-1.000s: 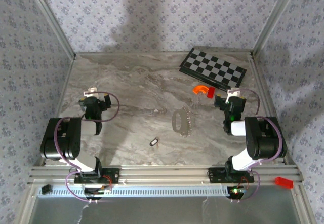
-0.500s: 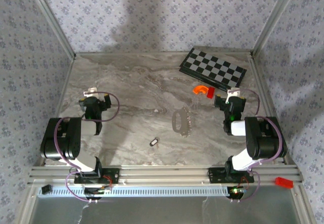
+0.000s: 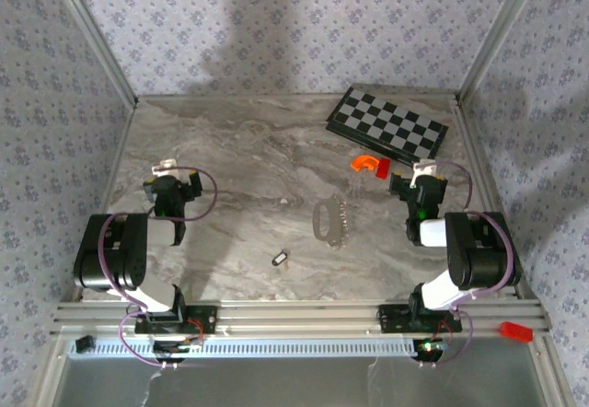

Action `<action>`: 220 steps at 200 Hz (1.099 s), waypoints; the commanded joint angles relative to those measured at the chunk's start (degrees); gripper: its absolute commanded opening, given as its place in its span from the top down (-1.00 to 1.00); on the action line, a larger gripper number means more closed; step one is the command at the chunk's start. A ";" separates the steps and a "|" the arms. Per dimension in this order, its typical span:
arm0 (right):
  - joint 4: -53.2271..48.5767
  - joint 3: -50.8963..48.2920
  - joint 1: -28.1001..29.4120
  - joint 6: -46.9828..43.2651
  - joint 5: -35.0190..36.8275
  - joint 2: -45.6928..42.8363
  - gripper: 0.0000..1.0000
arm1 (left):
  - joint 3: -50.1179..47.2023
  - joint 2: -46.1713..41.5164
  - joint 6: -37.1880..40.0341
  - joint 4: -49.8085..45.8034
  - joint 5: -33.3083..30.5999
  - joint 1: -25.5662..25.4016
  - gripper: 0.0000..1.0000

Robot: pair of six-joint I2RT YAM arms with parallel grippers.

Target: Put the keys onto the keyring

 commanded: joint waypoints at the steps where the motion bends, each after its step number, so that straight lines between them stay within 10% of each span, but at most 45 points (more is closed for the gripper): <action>1: 1.46 0.47 0.32 0.69 0.87 0.64 -0.99 | 1.20 0.34 -0.13 -0.28 0.19 -0.30 -0.99; 141: 1.13 0.47 0.43 0.95 2.10 -0.14 -0.99 | 1.28 0.15 0.16 -0.34 0.55 -0.33 -0.99; 220: -11.68 3.16 9.57 -5.71 10.28 -10.88 -0.99 | 6.94 -13.99 1.18 -25.64 0.89 -3.33 -0.99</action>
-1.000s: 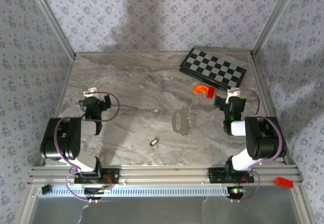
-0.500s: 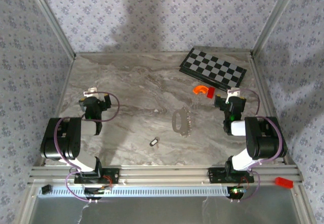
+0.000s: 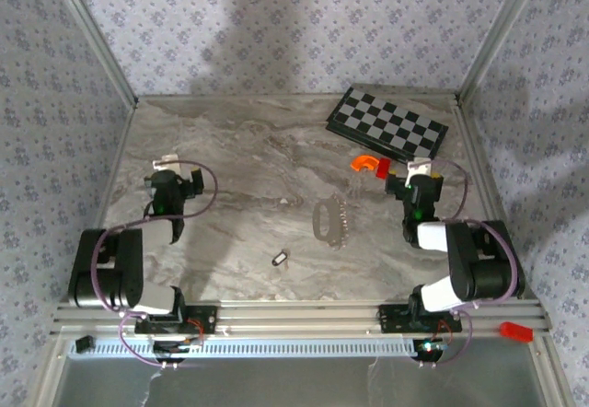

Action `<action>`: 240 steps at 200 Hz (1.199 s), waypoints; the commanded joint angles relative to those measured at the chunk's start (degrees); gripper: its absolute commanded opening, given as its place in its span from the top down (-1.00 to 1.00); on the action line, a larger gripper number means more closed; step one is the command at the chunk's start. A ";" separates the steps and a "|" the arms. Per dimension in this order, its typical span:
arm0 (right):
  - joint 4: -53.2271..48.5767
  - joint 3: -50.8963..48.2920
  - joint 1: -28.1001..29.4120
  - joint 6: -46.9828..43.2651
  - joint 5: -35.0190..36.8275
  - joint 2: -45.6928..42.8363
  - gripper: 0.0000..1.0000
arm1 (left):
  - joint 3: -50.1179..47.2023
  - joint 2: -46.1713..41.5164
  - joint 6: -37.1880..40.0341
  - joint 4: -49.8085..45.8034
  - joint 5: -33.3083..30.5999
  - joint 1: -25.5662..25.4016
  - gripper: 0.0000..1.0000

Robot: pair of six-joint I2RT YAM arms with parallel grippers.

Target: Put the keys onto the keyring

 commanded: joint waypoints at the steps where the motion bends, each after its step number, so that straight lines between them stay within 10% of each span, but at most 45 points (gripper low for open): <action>1: -7.14 3.01 4.35 -4.01 6.13 -5.14 -0.99 | 3.48 -5.33 0.51 -12.13 -1.14 -1.95 -0.99; 60: -40.00 15.40 15.35 6.00 14.29 -17.64 -0.99 | 10.66 -17.16 -6.65 -37.83 -7.03 -14.65 -0.99; 107: -57.32 22.62 18.77 12.64 -0.37 -19.09 -0.99 | 20.40 -16.37 -16.66 -55.58 2.59 -18.68 -0.99; 180: -69.89 26.22 25.97 17.38 -20.74 -14.63 -0.99 | 23.20 -10.91 -22.47 -57.55 18.07 -31.72 -0.99; 240: -73.83 24.22 32.27 19.12 -29.54 -15.48 -0.99 | 19.52 -11.18 -26.83 -57.48 18.75 -42.73 -0.88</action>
